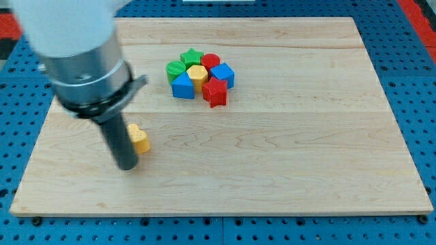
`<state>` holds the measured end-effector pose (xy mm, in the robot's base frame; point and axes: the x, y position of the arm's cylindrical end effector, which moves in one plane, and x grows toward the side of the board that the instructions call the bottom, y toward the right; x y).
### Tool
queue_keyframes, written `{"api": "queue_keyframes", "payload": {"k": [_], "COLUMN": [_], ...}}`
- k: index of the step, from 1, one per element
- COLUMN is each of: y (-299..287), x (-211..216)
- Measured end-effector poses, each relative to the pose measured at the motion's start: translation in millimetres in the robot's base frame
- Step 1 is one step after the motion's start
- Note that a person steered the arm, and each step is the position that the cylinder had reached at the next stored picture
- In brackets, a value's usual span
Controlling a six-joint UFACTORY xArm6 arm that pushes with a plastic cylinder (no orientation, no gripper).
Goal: Push the yellow heart towards the group of blocks
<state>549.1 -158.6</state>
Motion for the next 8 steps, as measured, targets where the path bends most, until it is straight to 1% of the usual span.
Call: {"api": "queue_keyframes", "payload": {"k": [1,2,3,5,6,7,8], "y": [-35.8,-2.9,45.2,38.1,48.6,49.7,64.2], "x": [-11.0,-39.1,-49.5,-47.3,-47.5,-77.9,-95.2]}}
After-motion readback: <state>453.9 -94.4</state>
